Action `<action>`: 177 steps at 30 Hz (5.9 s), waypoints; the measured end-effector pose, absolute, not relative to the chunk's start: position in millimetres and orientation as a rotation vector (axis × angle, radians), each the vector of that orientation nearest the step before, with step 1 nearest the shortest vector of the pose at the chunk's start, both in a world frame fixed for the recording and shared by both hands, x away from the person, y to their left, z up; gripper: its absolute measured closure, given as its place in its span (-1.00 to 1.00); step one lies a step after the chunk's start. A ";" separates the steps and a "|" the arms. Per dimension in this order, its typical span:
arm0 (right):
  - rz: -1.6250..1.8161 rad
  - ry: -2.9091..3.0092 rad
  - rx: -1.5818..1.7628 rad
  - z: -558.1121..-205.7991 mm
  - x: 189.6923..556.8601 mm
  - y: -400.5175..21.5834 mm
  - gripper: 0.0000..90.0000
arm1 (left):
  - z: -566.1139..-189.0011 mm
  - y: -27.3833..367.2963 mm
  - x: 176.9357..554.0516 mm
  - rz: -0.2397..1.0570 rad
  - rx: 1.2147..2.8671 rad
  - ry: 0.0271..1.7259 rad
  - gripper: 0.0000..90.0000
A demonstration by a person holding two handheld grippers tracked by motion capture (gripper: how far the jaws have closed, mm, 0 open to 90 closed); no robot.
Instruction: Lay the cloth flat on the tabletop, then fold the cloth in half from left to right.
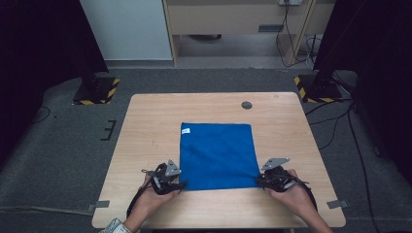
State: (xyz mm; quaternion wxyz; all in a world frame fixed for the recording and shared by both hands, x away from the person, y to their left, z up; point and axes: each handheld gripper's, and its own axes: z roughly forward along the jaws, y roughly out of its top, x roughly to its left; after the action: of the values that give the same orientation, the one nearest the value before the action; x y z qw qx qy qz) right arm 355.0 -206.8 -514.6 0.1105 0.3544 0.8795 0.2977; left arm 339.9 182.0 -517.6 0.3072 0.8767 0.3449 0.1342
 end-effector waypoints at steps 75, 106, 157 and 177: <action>1.112 2.633 0.803 -491.0 393.2 -55.9 -0.61 | -452.7 167.8 478.5 0.386 2.085 0.901 -0.87; 1.218 2.761 0.526 -496.7 358.8 19.8 0.50 | -449.6 192.6 491.0 0.423 2.028 0.957 -0.86; 1.147 2.784 0.568 -512.5 339.3 43.6 0.99 | -460.0 197.7 504.7 0.402 2.052 1.006 -0.82; 1.204 2.747 0.592 -517.4 338.2 47.3 0.98 | -506.5 212.0 543.9 0.429 2.095 1.121 -0.02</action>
State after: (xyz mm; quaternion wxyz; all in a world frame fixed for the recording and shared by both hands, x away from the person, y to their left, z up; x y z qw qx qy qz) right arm 338.2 47.3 -517.4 0.0421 0.1935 0.8978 0.3935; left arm 543.9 212.0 -506.5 0.3553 0.8110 0.4340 0.1660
